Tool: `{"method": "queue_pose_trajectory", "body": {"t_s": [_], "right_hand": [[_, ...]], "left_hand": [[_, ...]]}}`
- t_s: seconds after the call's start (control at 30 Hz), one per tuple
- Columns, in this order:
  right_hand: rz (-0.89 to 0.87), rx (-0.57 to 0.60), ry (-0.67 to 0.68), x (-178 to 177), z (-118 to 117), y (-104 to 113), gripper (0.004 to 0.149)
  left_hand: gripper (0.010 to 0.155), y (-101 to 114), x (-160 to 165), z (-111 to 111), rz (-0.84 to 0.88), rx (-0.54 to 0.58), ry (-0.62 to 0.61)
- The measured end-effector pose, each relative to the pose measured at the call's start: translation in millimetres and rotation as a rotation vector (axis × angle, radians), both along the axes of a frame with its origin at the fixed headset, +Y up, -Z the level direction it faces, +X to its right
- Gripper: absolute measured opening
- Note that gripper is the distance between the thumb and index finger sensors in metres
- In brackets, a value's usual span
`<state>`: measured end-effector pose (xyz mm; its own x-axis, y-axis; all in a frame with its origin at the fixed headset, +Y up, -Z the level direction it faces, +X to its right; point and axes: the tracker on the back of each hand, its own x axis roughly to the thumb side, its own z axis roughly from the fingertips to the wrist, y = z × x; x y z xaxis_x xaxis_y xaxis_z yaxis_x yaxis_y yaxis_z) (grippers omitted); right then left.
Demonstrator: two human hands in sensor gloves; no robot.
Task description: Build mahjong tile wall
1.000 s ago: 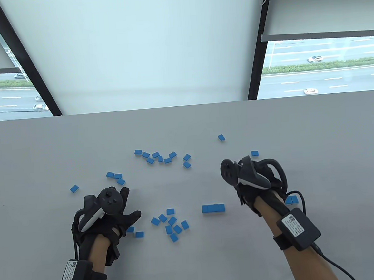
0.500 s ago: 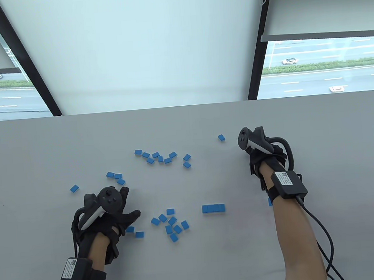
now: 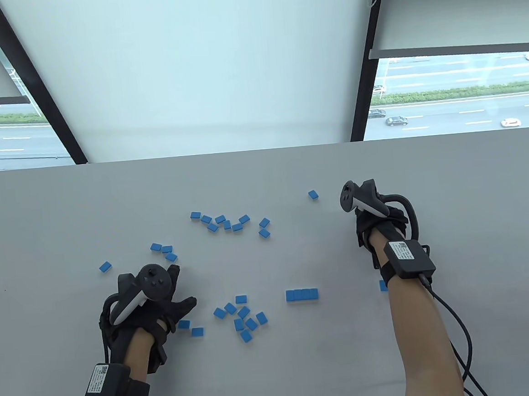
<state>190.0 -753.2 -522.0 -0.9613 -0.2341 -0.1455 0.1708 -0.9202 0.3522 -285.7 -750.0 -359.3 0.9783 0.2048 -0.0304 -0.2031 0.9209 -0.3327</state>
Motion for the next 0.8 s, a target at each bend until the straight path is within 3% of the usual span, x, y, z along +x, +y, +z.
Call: {"method": "queue_pose_trajectory", "body": {"t_s": [0.17, 0.27, 0.6, 0.8], "right_hand": [[-0.009, 0.005, 0.010, -3, 9, 9, 0.060], [0.001, 0.044, 0.057, -9, 19, 27, 0.060], [-0.105, 0.275, 0.248, -41, 95, 97, 0.060], [-0.207, 0.405, 0.296, -62, 142, 107, 0.060]], "left_hand": [[0.090, 1, -1, 1, 0.014, 0.007, 0.002], [0.090, 2, -1, 1, 0.012, 0.009, 0.000], [0.090, 7, 3, 4, 0.025, 0.032, -0.016], [0.090, 8, 4, 5, 0.034, 0.042, -0.019]]}}
